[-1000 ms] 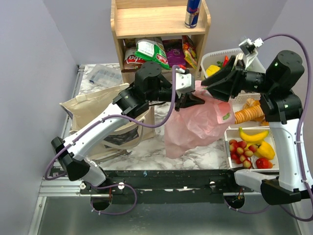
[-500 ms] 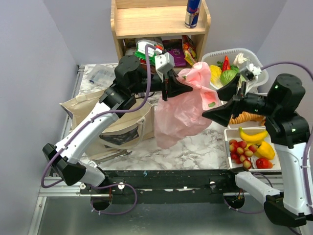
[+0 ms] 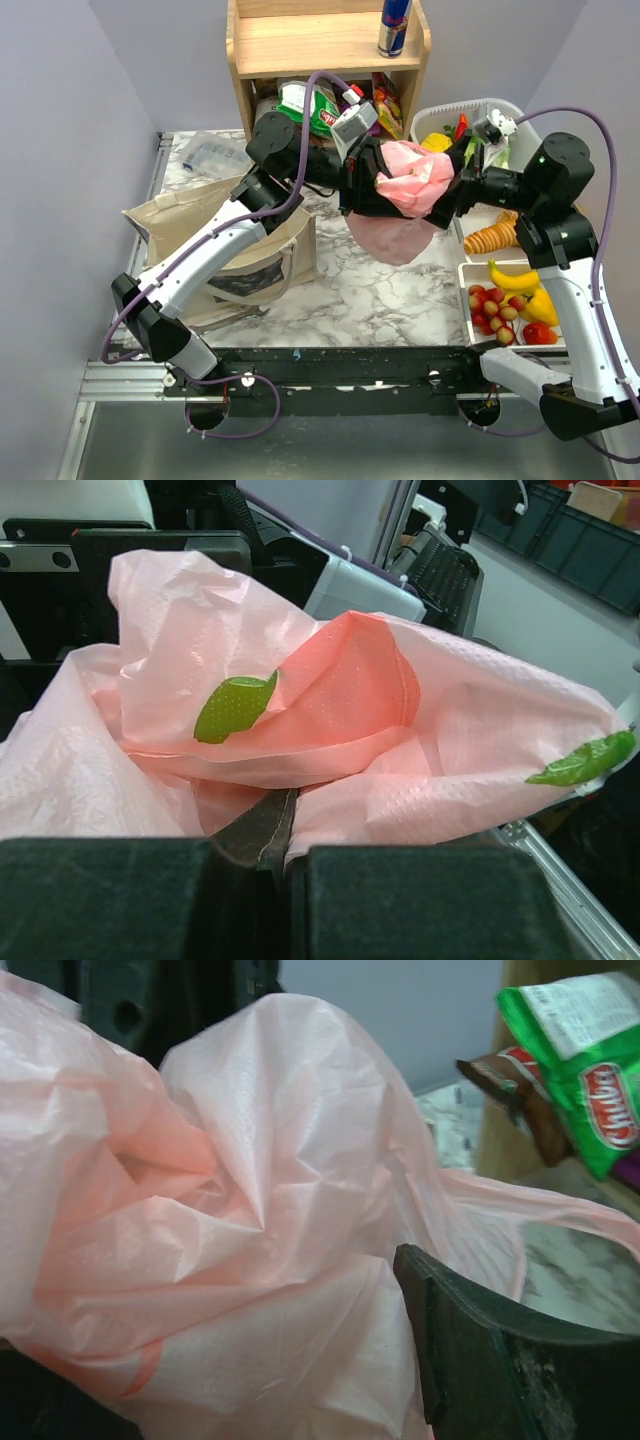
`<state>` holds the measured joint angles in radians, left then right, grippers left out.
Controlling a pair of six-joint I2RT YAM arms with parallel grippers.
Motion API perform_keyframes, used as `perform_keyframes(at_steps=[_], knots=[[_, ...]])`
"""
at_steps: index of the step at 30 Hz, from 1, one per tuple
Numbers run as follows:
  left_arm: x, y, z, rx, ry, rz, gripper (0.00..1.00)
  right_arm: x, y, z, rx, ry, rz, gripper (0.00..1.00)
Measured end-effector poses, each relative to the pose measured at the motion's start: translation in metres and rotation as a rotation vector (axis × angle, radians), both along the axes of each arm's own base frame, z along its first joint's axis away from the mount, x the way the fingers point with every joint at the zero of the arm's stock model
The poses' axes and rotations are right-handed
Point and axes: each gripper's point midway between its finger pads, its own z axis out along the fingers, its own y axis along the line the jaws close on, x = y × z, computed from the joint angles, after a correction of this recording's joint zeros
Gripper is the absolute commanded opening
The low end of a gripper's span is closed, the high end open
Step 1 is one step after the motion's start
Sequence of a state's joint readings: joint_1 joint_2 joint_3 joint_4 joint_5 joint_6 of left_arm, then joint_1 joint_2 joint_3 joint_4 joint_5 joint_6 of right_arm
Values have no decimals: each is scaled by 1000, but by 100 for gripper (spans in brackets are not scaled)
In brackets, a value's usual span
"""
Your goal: Untie the knot of the grocery bags and take out the mixed food
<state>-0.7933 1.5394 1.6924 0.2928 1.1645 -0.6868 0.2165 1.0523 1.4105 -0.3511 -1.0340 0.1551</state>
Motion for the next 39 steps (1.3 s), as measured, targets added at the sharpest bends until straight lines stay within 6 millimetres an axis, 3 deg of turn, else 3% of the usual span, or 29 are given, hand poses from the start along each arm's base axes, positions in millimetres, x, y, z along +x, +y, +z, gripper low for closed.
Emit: perform_keyframes(at_steps=[3,4,5,6,8,9,13,16,18,20,22,24,27,29,32,35,39], knots=[[0,2,2,2,18,-5,0,-17,12,4,9,-1,82,32],[2,3,3,1,21,0,7,-21,15,4,7,0,102,15],[4,4,4,1,23,5,15,-25,17,3,4,2,119,3],[7,4,4,2,25,12,23,-29,18,2,-1,6,132,1],[15,5,7,0,17,33,59,-34,18,-1,-10,34,139,1],[18,6,8,2,16,42,71,-36,18,-3,-13,47,136,1],[34,8,8,3,-23,118,97,-39,13,-7,-14,102,83,1],[54,16,7,-6,-103,268,98,-39,8,-12,-6,162,24,1],[69,33,4,-21,-231,446,98,-36,6,-17,3,211,-11,1],[71,59,5,-46,-411,590,99,-31,4,-21,14,262,-43,1],[59,81,6,-82,-599,673,99,-26,4,-27,24,319,-58,0],[33,98,2,-124,-822,697,98,-20,6,-37,33,382,-61,1],[-3,110,6,-186,-1027,645,98,-14,11,-50,40,469,-36,1],[-10,107,6,-200,-1105,620,98,-12,15,-56,44,515,-15,1],[-12,83,-13,-176,-1159,546,99,-13,19,-60,51,562,32,0],[-7,49,-44,-110,-1171,475,98,-20,21,-55,58,569,81,1],[16,10,-97,34,-1148,456,99,-31,22,-51,54,565,147,1]])
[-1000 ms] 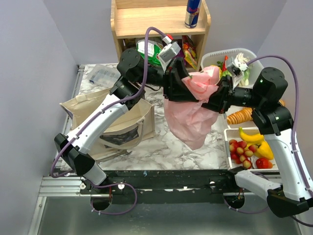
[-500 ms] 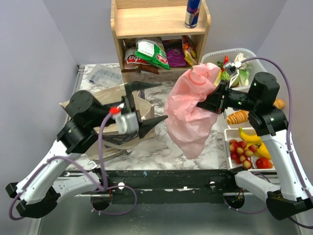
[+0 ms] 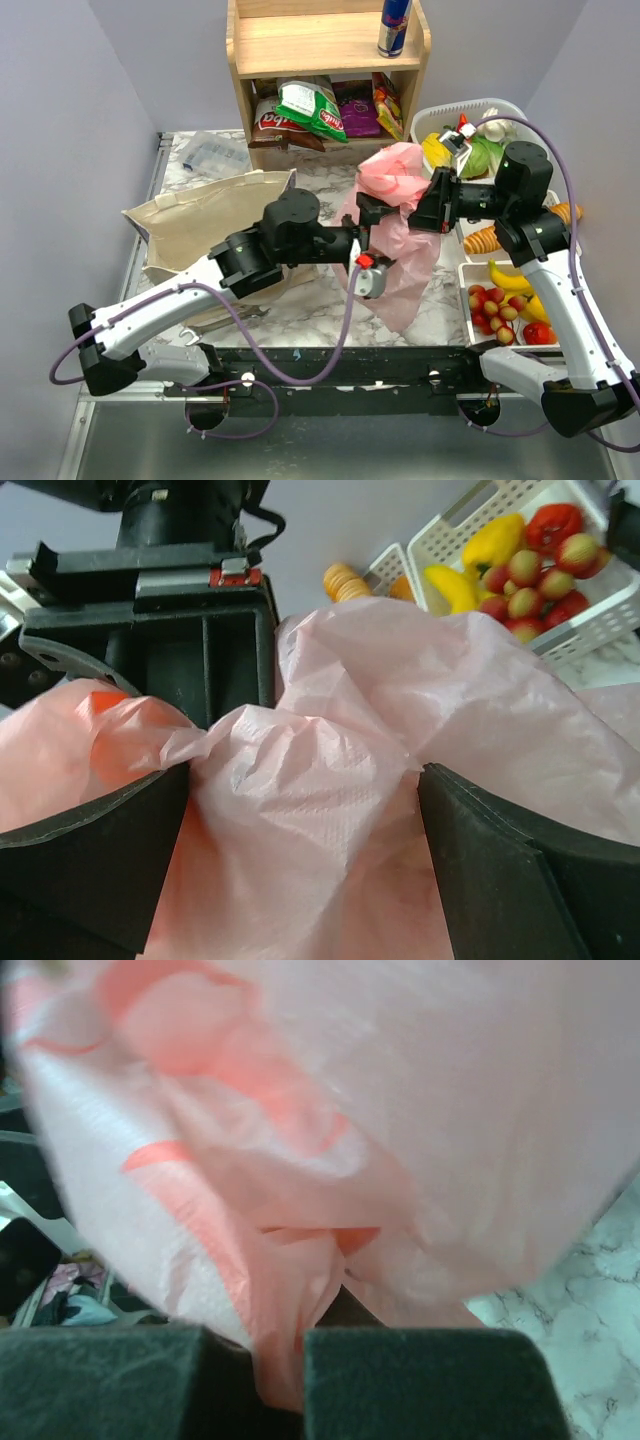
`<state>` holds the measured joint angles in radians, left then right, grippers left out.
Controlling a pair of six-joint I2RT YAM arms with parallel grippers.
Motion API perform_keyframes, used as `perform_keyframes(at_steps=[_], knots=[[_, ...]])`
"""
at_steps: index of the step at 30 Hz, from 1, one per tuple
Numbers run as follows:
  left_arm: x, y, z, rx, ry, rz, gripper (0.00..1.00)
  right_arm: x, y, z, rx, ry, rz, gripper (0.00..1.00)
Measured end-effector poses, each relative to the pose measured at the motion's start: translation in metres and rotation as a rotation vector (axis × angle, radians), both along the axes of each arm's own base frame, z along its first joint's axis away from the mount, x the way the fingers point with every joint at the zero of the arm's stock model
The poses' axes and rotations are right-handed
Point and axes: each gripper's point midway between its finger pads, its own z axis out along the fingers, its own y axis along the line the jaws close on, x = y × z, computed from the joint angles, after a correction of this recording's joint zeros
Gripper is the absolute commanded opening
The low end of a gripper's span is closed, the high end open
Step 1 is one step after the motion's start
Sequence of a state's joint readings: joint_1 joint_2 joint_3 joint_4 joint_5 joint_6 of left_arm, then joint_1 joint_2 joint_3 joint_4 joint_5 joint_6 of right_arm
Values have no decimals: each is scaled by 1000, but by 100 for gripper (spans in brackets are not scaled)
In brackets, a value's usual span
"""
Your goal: Untie the knot of the grocery bags and take out the mixed food
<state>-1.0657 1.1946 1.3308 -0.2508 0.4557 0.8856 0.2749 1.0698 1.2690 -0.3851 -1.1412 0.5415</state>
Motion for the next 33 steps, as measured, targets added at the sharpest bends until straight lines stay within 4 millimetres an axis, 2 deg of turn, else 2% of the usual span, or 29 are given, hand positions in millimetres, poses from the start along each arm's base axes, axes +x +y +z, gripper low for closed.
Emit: perform_keyframes(at_steps=[3,7,10,11,16,17,18,21,22,25,29,32,33], knots=[[20,-14,-9,0,4,81,99,-4,-2,-1,-1,9,20,1],[34,-18,-14,-32,-16,149,98,-14,-3,0,4,20,70,1],[42,-21,-24,-36,-23,177,91,-21,-4,4,13,28,110,1],[44,-22,-27,-37,-24,187,84,-23,-4,6,16,29,122,1],[54,-23,-39,-30,5,220,36,-32,-4,15,34,62,180,1],[55,-22,-39,-32,15,224,29,-33,-4,16,38,70,191,1],[56,-21,-38,-38,31,226,20,-35,-4,18,43,75,201,4],[52,-18,-33,-47,84,212,0,-39,-5,23,54,87,227,29],[48,-17,-32,-44,109,201,0,-41,-5,24,57,86,238,35],[40,-9,-29,-24,169,178,0,-45,-6,28,63,83,264,64],[37,12,-30,10,263,169,0,-39,-10,40,69,34,244,75],[40,37,-21,7,343,178,0,-13,-23,55,64,-69,122,81],[41,45,-11,-5,368,184,0,-6,-27,58,57,-94,82,82]])
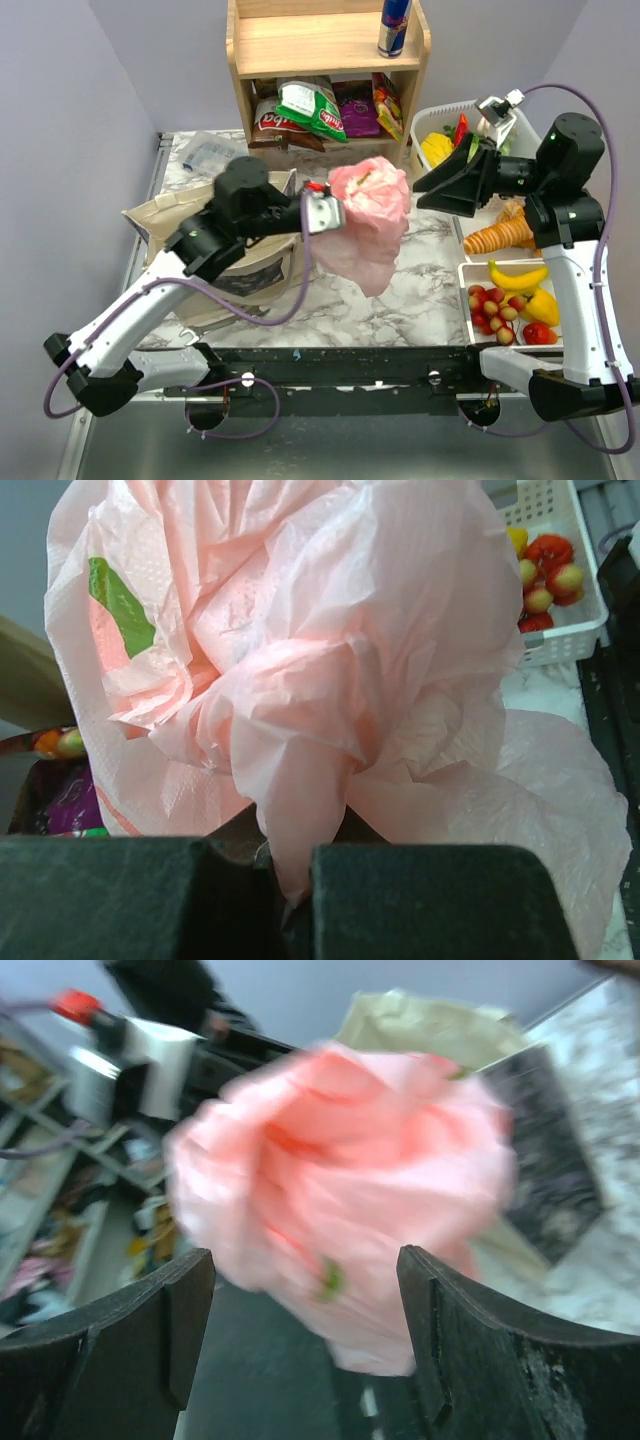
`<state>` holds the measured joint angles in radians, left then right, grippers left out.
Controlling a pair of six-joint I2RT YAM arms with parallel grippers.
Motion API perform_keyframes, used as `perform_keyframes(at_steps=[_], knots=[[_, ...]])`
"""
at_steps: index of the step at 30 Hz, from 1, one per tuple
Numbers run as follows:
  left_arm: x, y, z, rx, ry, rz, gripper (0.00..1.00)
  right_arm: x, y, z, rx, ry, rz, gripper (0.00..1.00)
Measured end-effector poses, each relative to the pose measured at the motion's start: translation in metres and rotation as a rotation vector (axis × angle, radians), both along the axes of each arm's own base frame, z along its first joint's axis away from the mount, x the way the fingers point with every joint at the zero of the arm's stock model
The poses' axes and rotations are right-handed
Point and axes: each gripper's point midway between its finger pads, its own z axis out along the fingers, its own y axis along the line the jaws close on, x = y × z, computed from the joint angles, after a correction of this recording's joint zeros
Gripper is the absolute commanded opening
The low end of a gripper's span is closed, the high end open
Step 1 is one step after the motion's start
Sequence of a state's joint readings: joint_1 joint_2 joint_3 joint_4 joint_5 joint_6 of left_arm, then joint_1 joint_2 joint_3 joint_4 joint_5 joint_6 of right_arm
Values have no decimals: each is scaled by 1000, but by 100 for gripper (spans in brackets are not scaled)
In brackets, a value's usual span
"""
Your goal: Untie the knot of the grocery bags and take out the mixed food
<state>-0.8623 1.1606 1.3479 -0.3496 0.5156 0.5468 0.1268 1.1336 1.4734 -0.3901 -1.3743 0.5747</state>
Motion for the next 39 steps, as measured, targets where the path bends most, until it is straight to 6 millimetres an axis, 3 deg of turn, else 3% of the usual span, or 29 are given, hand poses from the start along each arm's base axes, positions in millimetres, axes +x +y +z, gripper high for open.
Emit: perform_keyframes(at_steps=[5,8,10,13,15,16,18,21,25,27,30,36,39], knots=[[-1,42,88,-150,11,55,0,32,-8,5,-37,-108,-169,88],[2,94,137,-238,-73,182,0,45,-10,-4,-61,-97,-208,89],[3,126,146,-248,-126,282,0,54,-10,-12,-72,-81,-226,89],[2,168,137,-217,-198,426,0,61,-10,-22,-83,-52,-236,90],[8,193,121,-169,-240,530,0,65,-10,-25,-86,-40,-238,90],[16,208,102,-117,-254,600,0,67,-10,-27,-87,-35,-238,90],[26,221,71,-36,-248,650,0,69,-9,-29,-88,-26,-237,90],[46,237,-13,176,-174,682,0,74,-9,-31,-89,-12,-237,90],[40,244,-103,406,-70,592,0,78,-8,-34,-89,12,-238,91],[29,247,-138,501,-6,529,0,80,-8,-35,-88,17,-238,91],[26,248,-160,573,54,471,3,83,-8,-36,-87,24,-238,91],[48,257,-223,727,255,405,33,89,-7,-40,-88,44,-238,91],[51,267,-256,801,351,404,35,90,-7,-42,-91,43,-238,91]])
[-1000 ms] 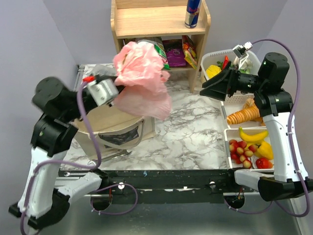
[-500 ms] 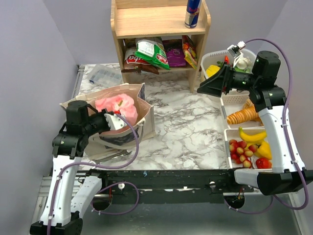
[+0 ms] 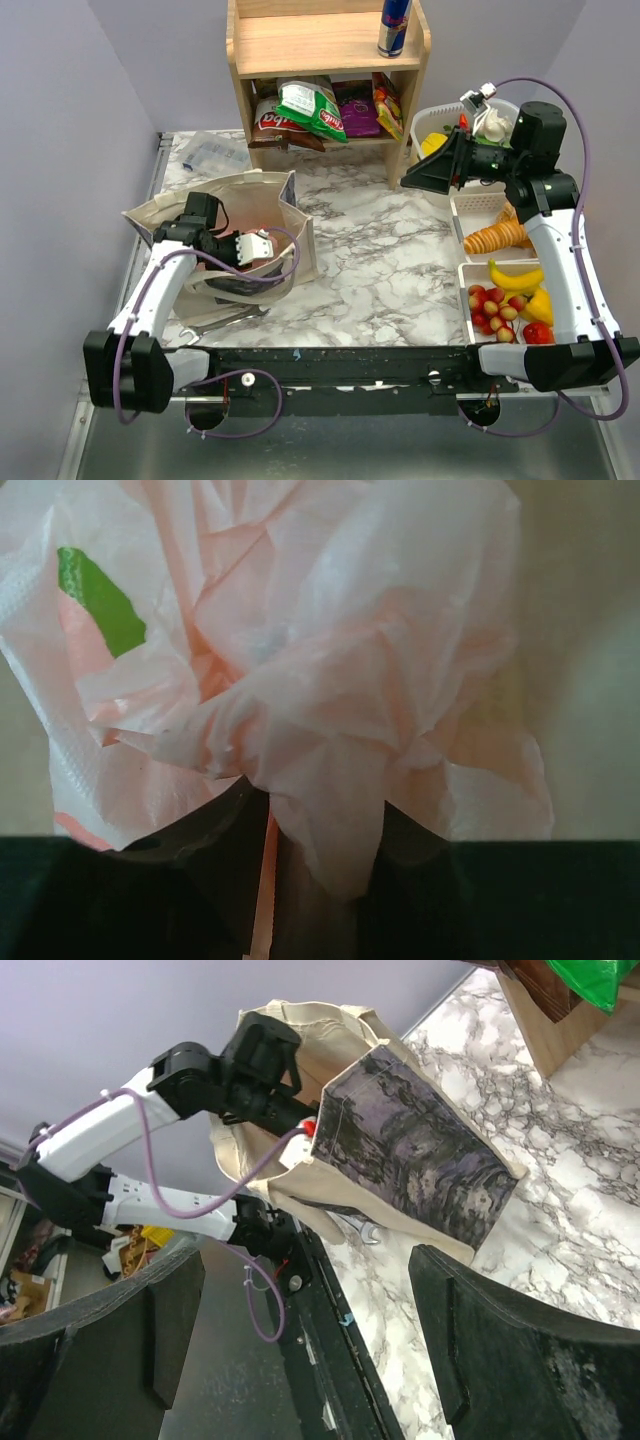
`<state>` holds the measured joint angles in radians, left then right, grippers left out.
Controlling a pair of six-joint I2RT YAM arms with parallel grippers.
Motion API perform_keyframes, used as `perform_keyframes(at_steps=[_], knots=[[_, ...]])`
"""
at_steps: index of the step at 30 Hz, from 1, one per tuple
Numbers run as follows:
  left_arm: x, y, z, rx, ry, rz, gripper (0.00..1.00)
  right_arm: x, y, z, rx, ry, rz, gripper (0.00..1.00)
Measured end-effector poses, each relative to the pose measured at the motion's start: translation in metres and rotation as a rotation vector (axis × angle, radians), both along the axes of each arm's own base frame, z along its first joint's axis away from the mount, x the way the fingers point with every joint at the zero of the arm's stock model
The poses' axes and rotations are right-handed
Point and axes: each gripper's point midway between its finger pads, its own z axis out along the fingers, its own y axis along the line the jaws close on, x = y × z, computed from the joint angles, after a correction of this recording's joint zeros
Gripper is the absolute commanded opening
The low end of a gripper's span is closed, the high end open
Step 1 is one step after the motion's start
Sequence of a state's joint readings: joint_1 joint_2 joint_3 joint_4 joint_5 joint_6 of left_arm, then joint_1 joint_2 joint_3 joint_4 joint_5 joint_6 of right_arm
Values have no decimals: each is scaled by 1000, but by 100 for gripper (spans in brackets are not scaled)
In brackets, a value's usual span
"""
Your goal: Untie the knot of the grocery bags and take out the mixed food
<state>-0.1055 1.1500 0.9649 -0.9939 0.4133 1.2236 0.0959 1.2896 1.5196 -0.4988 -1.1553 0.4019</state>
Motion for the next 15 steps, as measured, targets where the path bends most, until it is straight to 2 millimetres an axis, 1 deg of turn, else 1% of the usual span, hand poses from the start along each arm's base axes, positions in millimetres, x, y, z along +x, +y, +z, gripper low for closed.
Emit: perform_keyframes(at_steps=[1,3,4,7,8,9,11,12,13,15], knots=[[1,5,-12,27,35,13,35,0,0,0,-2,-2,1,91],[3,16,-28,76,65,42,35,-1,0,-2,-8,-3,1,91],[4,25,-39,107,85,73,34,-1,-1,-3,-10,-3,1,91],[2,50,-54,165,125,163,34,0,-1,-7,-18,-6,-1,91],[1,59,-56,179,138,203,34,-1,-1,-9,-19,-5,-2,91],[1,73,-56,195,148,265,33,-1,-1,-11,-20,-1,-2,91],[1,85,-55,211,152,325,33,-2,-1,-16,-21,13,-2,91],[3,95,-51,216,151,376,32,-2,-1,-17,-22,17,-2,91],[3,101,-49,221,151,406,31,-1,-1,-19,-22,22,-2,91],[3,119,-45,228,162,508,30,-1,-1,-21,-23,27,-3,91]])
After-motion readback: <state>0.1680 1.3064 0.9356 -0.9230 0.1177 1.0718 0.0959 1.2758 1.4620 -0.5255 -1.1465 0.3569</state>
